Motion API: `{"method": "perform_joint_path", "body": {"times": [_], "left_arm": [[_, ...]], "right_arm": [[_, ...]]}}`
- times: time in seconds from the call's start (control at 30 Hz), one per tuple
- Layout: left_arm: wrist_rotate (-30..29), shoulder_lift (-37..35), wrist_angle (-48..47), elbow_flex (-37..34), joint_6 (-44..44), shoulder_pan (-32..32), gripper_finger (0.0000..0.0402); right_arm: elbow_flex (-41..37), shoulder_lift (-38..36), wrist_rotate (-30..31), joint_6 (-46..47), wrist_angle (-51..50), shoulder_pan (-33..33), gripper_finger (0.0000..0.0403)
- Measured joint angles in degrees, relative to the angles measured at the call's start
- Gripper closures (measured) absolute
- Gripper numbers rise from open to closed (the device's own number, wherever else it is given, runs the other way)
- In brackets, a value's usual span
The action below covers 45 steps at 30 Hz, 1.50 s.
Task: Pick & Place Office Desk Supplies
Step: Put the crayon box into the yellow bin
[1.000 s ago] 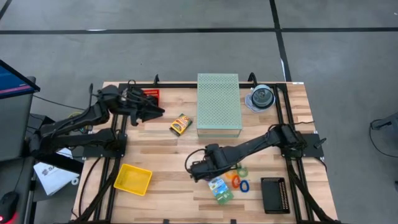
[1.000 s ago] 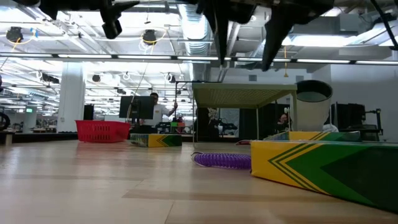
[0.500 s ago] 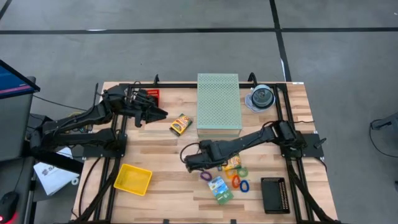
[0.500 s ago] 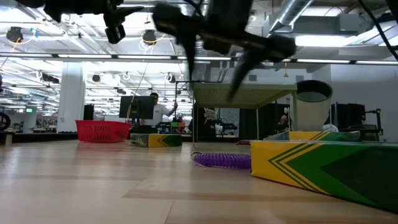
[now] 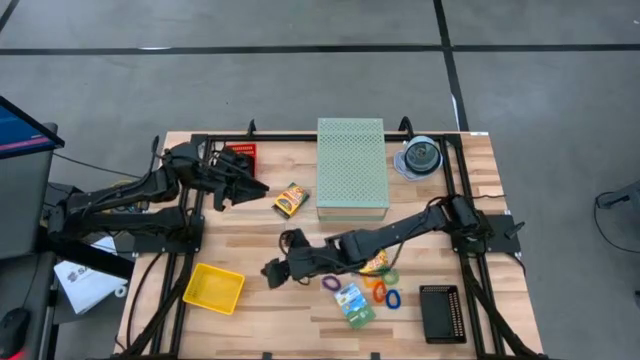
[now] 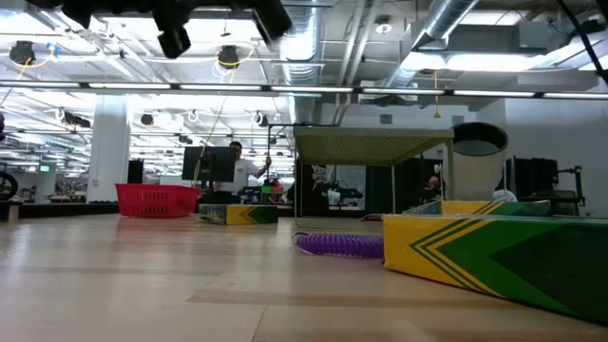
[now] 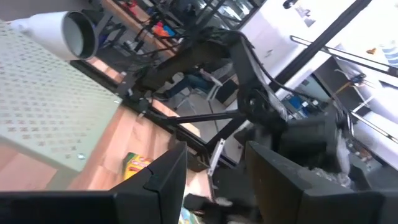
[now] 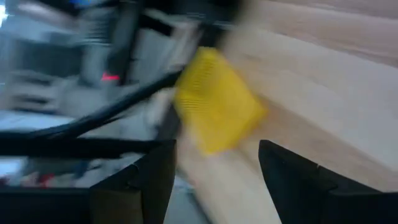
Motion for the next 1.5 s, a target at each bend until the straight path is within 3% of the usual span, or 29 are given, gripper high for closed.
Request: {"method": "perform_joint_path", "body": {"times": [0.07, 0.13, 0.3, 0.37, 0.53, 0.6, 0.77, 0.93, 1.03, 1.1, 1.2, 1.33, 1.5], "left_arm": [[0.02, -1.39, 0.05, -0.02, -0.04, -0.56, 0.0243], [0.21, -3.17, 0.12, -0.02, -0.26, -0.79, 0.0243], [0.13, -7.07, -0.07, -0.02, -0.59, -0.74, 0.0243], [0.11, -7.38, 0.08, -0.02, -0.53, -0.74, 0.0243], [0.0, -7.06, -0.18, -0.02, -0.94, -0.74, 0.0243], [0.02, -6.87, 0.02, -0.02, -1.3, -0.74, 0.0243], [0.35, -6.84, -0.03, -0.02, -3.08, -0.75, 0.0243], [0.35, -6.84, -0.03, -0.02, -3.83, -0.76, 0.0243], [0.37, -6.84, -0.03, -0.02, -5.05, -0.76, 0.0243], [0.36, -6.84, 0.0, -0.02, -5.79, -0.76, 0.0243], [0.37, -6.84, -0.03, -0.02, -5.88, -0.77, 0.0243], [0.42, -6.84, -0.03, -0.02, -5.73, -0.78, 0.0243], [0.42, -6.63, -0.4, -0.02, -5.52, -0.78, 0.0243]], "right_arm": [[0.82, -1.03, 0.41, -1.41, -0.39, 0.57, 0.0179], [1.75, -1.87, 1.72, 0.04, -7.0, 1.5, 0.018], [3.39, -2.28, 2.89, 12.01, -33.37, 4.65, 0.0189], [3.45, -2.28, 2.9, 14.55, -37.94, 6.36, 0.0194], [3.56, -2.28, 3.16, 0.61, -26.65, 12.1, 0.0211], [4.13, -2.28, 0.61, -2.19, -23.13, 14.7, 0.0216], [9.9, -2.35, -8.78, 1.1, -21.39, 20.39, 0.022], [21.03, -2.26, -9.73, 5.58, -19.33, 25.24, 0.022], [27.57, -2.28, -7.06, 7.25, -10.23, 27.73, 0.0221], [26.52, -3.8, -1.42, 6.81, 4.21, 28.78, 0.0221], [26.98, -4.57, 7.35, 5.58, 15.8, 30.96, 0.0222], [27.53, -4.37, 9.01, 14.21, 7.89, 33.72, 0.0228], [27.3, -3.46, -0.64, 30.6, -6.48, 35.97, 0.0235]]}}
